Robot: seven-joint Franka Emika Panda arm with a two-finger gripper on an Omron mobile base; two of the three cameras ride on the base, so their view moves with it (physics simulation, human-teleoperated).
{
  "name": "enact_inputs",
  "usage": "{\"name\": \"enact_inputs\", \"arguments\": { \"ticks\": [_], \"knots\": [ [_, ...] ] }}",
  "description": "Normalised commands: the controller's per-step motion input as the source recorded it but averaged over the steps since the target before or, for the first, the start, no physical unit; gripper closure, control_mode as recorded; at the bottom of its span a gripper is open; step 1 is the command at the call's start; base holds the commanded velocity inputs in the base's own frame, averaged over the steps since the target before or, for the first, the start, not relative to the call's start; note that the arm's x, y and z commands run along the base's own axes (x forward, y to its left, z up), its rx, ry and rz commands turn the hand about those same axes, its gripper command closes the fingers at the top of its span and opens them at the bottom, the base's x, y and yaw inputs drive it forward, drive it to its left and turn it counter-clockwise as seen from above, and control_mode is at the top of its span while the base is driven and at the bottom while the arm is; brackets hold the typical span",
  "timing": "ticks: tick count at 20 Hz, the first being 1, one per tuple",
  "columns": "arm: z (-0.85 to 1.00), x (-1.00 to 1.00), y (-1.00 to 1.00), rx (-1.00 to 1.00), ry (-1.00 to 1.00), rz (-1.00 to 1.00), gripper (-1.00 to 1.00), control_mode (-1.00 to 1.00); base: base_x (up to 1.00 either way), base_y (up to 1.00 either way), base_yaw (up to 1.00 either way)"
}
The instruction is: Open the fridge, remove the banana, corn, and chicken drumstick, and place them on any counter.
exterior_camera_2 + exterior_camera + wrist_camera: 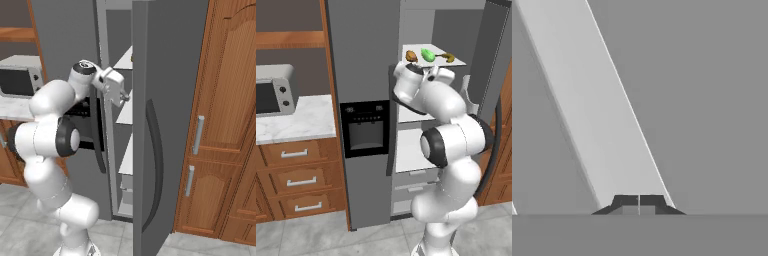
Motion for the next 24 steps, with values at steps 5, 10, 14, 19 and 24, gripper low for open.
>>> {"name": "enact_inputs", "arguments": {
  "ticks": [5,10,14,19,24],
  "knots": [
    [0.14,0.01,-0.67,0.0,0.01,-0.12,1.0,-1.0,0.0,0.0,0.0],
    [0.0,-0.05,-0.9,0.0,0.0,-0.12,1.0,-1.0,0.0,0.0,0.0],
    [0.01,-0.67,-0.96,0.0,0.0,-0.07,1.0,-1.0,0.0,0.0,0.0],
    [0.0,-0.96,-1.0,0.0,0.0,-0.07,1.0,-1.0,0.0,0.0,0.0],
    [0.06,-0.74,-0.89,0.0,0.0,-0.06,1.0,-1.0,0.0,0.0,0.0]
  ]
}}
